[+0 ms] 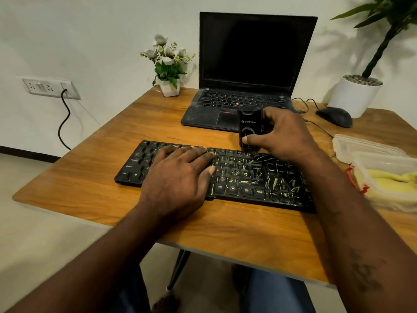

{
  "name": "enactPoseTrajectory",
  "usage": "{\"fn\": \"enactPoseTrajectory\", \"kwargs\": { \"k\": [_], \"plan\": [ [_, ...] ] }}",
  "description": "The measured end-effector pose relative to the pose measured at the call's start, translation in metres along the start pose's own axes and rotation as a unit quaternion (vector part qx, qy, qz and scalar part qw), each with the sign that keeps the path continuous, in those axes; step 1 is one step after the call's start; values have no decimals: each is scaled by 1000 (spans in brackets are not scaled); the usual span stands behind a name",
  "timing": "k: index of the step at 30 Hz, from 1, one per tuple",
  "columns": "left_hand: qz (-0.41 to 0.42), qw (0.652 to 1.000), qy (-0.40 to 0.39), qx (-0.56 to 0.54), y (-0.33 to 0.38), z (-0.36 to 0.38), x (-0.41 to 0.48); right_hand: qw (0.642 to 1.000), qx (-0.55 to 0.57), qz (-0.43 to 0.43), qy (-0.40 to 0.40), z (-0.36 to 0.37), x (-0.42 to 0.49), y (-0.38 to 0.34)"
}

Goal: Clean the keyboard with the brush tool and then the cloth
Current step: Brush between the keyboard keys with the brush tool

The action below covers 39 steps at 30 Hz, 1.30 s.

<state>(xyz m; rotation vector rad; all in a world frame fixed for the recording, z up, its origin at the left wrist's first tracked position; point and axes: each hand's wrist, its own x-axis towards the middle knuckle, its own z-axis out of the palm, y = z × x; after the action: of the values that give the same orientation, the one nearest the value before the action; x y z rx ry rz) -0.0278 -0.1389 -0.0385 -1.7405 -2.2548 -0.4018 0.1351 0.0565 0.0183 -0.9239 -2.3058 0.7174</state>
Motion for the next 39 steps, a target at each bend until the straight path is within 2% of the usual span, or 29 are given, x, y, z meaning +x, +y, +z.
{"fn": "enactPoseTrajectory", "kwargs": {
  "k": [3, 8, 11, 15, 19, 22, 26, 30, 34, 37, 39],
  "plan": [
    [-4, 1000, 5, -3, -1, 1, 0, 997, 41, -8, -62, -1, -5, 0],
    [-9, 1000, -7, -2, -1, 1, -1, 1000, 3, 4, 13, -2, -4, 3],
    [-12, 1000, -8, 0, 0, 0, -1, 999, 36, 3, -29, -1, -6, 3],
    [-15, 1000, -8, 1, 1, 0, -1, 1000, -5, 0, 20, 2, -4, 2],
    [-17, 1000, -9, 2, 1, -1, -1, 998, 43, -15, -47, 4, -9, -4],
    [-18, 1000, -10, 5, 2, -2, -1, 999, 1, -37, 8, 9, -10, -9],
    [-18, 1000, -6, 6, 2, -2, -2, 995, 63, -51, -60, 16, -15, -16],
    [-20, 1000, -10, 9, 2, -2, -2, 998, 8, -60, 16, 20, -12, -18],
    [-24, 999, -16, 18, 2, -2, -1, 996, 40, -69, -37, 24, -15, -22],
    [-28, 999, -19, 20, 3, -1, -1, 997, -1, -75, 13, 26, -13, -23],
    [-27, 999, -16, 22, 3, -1, -1, 997, 27, -71, -4, 26, -13, -24]
  ]
}}
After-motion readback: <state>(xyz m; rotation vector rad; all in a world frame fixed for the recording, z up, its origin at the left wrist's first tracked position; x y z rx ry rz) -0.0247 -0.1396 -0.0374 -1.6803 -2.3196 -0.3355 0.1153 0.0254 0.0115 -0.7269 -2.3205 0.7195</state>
